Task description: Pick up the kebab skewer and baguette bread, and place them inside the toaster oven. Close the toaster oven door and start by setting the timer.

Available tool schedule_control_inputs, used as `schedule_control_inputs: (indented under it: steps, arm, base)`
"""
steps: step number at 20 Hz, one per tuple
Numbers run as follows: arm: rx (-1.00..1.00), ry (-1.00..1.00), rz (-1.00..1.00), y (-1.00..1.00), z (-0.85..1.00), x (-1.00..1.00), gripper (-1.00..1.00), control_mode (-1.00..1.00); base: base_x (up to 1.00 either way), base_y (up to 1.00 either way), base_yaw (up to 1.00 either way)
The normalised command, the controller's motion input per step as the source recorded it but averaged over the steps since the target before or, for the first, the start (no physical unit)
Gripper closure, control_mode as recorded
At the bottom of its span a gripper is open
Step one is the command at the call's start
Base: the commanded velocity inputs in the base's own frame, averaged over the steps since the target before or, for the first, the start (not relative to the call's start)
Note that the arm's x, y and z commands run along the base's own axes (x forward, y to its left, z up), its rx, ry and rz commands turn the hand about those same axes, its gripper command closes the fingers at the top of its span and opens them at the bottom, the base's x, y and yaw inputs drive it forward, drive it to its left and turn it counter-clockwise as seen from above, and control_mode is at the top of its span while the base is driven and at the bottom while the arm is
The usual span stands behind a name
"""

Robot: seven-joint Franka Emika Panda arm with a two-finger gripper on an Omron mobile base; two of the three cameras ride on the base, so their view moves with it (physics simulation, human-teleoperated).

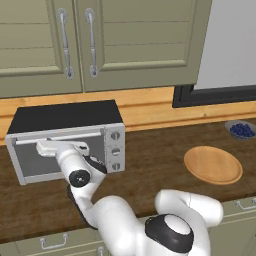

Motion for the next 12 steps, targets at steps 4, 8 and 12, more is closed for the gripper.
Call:
schedule_control_inputs:
  steps: [4, 8, 12]
  arm:
    - [0.00, 0.00, 0.00, 0.00, 0.20, -0.25, -1.00, -1.00]
    - [0.00, 0.00, 0.00, 0.00, 0.25, -0.17, -1.00, -1.00]
    - [0.00, 0.00, 0.00, 0.00, 0.32, -0.01, -1.00, -1.00]
  base:
    - [0.00, 0.00, 0.00]
    - [0.00, 0.00, 0.00]
    - [0.00, 0.00, 0.00]
